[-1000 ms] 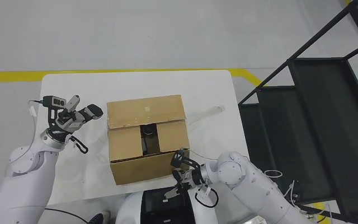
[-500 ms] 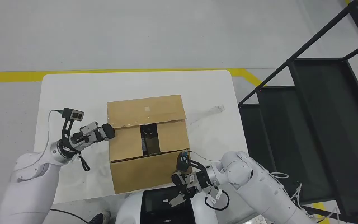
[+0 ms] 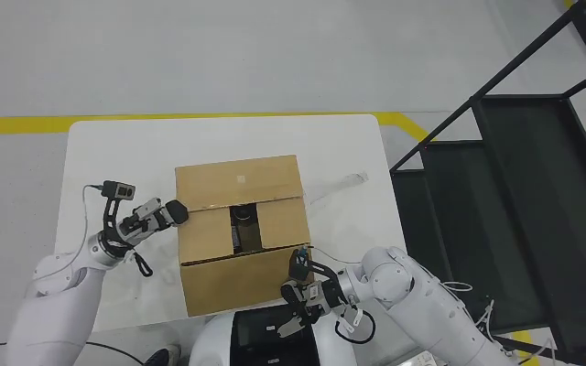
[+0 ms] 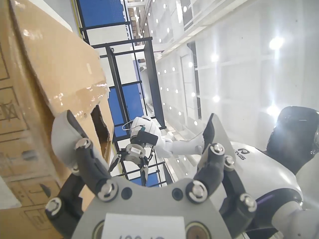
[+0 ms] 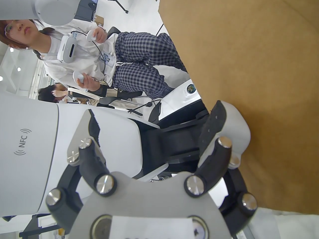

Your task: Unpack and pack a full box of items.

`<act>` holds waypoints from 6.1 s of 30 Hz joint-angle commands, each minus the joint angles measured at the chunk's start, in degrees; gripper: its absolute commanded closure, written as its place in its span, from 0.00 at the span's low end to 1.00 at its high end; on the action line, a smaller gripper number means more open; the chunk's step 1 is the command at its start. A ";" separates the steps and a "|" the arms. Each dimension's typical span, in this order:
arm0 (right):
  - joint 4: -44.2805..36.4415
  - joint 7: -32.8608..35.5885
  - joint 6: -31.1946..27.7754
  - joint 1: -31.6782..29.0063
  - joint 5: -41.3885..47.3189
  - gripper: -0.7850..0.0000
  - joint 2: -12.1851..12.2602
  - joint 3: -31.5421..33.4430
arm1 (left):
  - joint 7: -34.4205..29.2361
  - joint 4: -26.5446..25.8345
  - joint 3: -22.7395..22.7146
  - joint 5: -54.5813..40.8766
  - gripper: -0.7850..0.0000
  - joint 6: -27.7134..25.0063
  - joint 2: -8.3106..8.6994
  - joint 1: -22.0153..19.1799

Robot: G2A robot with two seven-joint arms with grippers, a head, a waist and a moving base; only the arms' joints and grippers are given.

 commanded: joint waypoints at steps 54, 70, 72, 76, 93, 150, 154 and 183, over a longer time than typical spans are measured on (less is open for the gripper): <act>0.00 0.00 0.00 0.00 0.00 0.00 0.00 0.00 | 2.23 10.68 5.76 -14.76 0.00 13.05 -3.22 -15.42; 0.00 0.00 0.00 0.00 0.00 0.00 0.00 0.00 | 7.89 18.59 10.07 -12.40 0.00 12.07 -5.41 -23.20; 0.00 0.00 0.00 0.00 0.00 0.00 0.00 0.00 | 8.59 19.21 10.51 -11.93 0.00 11.14 -5.70 -23.90; 0.00 0.00 0.00 0.00 0.00 0.00 0.00 0.00 | 9.79 20.50 11.13 -11.94 0.00 10.21 -6.27 -25.39; 0.00 0.00 0.00 0.00 0.00 0.00 0.00 0.00 | 18.31 33.23 17.29 -4.62 0.00 9.04 -9.49 -34.45; 0.00 0.00 0.00 0.00 0.00 0.00 0.00 0.00 | 8.09 4.03 -8.13 2.01 0.00 5.99 -2.00 -6.72; 0.00 0.00 0.00 0.00 0.00 0.00 0.00 0.00 | 5.22 2.89 -10.64 -0.84 0.00 4.86 -1.66 -3.08; 0.23 0.17 -1.15 1.59 7.49 0.00 -0.07 -2.25 | 4.52 2.98 -10.88 -1.44 0.00 4.72 -1.64 -2.62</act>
